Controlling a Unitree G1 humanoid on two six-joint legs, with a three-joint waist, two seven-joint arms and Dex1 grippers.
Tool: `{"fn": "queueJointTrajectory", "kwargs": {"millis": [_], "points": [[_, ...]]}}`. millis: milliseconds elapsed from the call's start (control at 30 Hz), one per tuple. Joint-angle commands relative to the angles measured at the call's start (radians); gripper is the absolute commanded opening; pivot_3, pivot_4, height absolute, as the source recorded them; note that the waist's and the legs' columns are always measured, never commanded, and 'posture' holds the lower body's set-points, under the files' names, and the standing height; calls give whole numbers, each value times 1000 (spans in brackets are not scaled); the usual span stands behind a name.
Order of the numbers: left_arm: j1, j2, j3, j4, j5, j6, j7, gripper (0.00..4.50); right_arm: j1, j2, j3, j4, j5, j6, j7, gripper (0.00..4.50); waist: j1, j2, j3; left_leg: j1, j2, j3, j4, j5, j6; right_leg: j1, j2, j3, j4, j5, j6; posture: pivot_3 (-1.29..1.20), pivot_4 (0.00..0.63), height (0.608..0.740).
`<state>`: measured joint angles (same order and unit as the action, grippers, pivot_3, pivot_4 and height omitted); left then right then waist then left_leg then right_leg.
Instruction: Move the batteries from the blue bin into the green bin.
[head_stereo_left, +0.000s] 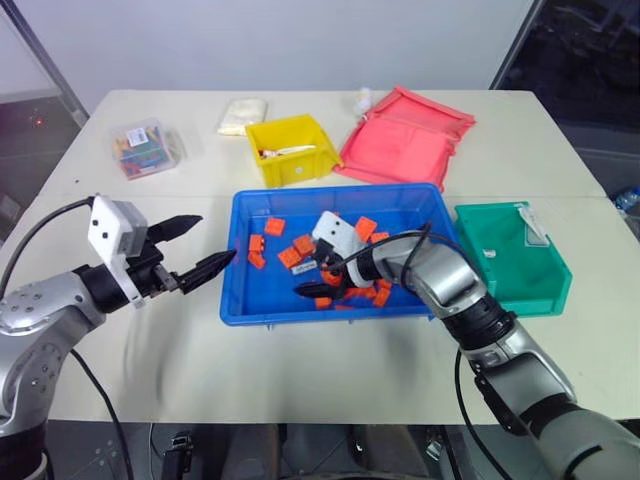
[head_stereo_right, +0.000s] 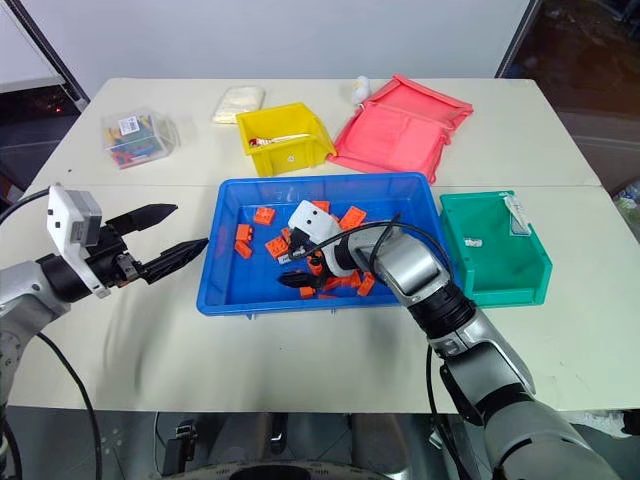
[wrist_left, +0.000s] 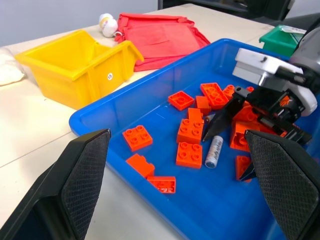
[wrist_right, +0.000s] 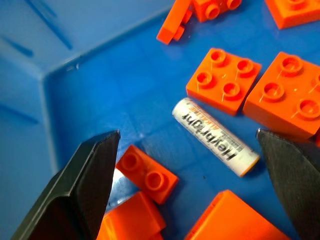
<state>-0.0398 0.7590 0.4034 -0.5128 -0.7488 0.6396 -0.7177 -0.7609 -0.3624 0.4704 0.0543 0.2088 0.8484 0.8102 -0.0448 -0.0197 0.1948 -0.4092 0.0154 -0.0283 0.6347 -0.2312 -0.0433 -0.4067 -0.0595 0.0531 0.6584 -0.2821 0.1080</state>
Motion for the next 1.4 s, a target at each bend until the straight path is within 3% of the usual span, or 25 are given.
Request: {"fn": "queueJointTrajectory", "kwargs": {"millis": [33,133,200,267,467,500,867,967,1167,1400], "points": [[-8,-3,-3,-27,7,-26,8,4500,-40,24,35,83,-57,-77,10,4458,-1,0,0,0,0,0,0,0,0,0,0,0,0,0,0,0,150,740],[-8,-3,-5,-28,9,-27,11,4500,-57,36,42,127,-80,-114,32,4458,0,0,0,1,0,0,0,0,0,0,1,0,0,0,0,0,150,740],[-9,-4,-1,-30,8,-28,14,4500,-65,34,61,150,-109,-149,51,3933,0,0,0,1,0,0,0,0,0,0,1,0,0,0,0,0,150,740],[-9,-6,-2,-34,10,-30,18,4500,-68,27,81,166,-137,-187,71,3301,0,0,0,1,0,0,0,0,0,1,1,0,0,0,0,0,150,740],[-16,-9,-1,-39,10,-36,29,4500,-77,31,91,168,-183,-221,97,165,1,-1,0,1,0,0,0,0,0,1,1,0,0,0,0,0,150,740],[-15,-10,-2,-36,12,-40,29,4500,-79,32,91,169,-191,-224,97,49,1,-1,-1,2,0,-1,0,0,0,2,1,0,0,0,0,0,150,740],[-9,-15,-6,-16,24,-62,22,4500,-81,38,63,142,-216,-216,100,49,1,-1,-1,2,0,0,0,0,0,2,0,0,0,0,0,0,150,740],[-10,-15,-8,-14,25,-63,21,4500,-88,38,67,135,-223,-227,105,907,1,-1,-1,2,0,0,0,0,0,2,0,0,0,0,0,0,150,740],[-9,-19,-9,-16,28,-66,21,4500,-96,49,69,146,-249,-231,110,3978,0,-1,-1,1,0,-1,0,0,0,1,0,0,0,0,0,0,150,740],[-6,-25,-13,-19,35,-71,20,4500,-105,70,94,235,-276,-274,137,3978,-1,-1,-1,1,0,0,-1,0,0,1,1,0,0,0,0,0,150,740]]}}
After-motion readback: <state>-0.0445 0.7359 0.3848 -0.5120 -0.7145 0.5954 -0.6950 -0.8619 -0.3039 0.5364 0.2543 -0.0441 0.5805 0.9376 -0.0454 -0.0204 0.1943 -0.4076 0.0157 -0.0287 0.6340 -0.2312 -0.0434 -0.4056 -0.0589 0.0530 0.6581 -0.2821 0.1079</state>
